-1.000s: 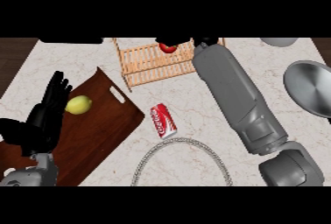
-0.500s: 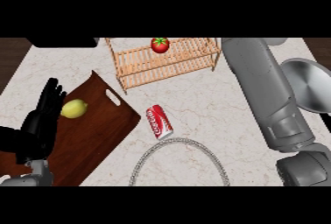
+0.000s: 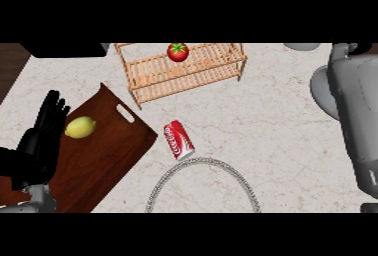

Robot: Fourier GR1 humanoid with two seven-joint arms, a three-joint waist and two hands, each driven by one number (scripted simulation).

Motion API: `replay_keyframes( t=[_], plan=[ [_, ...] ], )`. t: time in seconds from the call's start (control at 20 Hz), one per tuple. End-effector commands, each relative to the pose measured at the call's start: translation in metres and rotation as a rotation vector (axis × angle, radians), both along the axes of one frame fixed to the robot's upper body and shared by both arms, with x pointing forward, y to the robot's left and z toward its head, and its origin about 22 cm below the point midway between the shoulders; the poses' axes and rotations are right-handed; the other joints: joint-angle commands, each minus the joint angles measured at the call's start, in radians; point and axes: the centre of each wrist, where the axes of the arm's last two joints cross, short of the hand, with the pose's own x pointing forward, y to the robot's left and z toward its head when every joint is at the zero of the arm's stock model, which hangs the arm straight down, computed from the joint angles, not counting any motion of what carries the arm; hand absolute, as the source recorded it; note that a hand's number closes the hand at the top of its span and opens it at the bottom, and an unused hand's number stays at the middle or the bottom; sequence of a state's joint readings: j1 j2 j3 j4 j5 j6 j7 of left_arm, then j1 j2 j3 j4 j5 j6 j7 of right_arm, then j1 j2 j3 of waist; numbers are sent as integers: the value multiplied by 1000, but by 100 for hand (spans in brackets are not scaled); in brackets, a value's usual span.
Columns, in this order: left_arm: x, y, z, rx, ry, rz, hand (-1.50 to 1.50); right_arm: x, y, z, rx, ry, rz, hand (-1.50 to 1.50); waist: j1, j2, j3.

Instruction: Pick the tomato from the placemat and place it in the tiered shelf

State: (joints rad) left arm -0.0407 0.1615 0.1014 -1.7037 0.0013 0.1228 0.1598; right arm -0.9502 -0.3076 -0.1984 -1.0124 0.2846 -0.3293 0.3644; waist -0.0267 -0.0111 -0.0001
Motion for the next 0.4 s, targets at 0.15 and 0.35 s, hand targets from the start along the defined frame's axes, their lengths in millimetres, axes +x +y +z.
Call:
replay_keyframes(
  t=[0.15, 0.35],
  plan=[
    [4, -4, 0, 1, -14, -13, 0, -59, -66, -7, 22, -20, 49, -150, 12, 6, 0],
    [17, -16, 5, 1, 2, -28, 0, -80, -72, 1, 7, -12, 56, -150, 20, 9, 0]
  ],
)
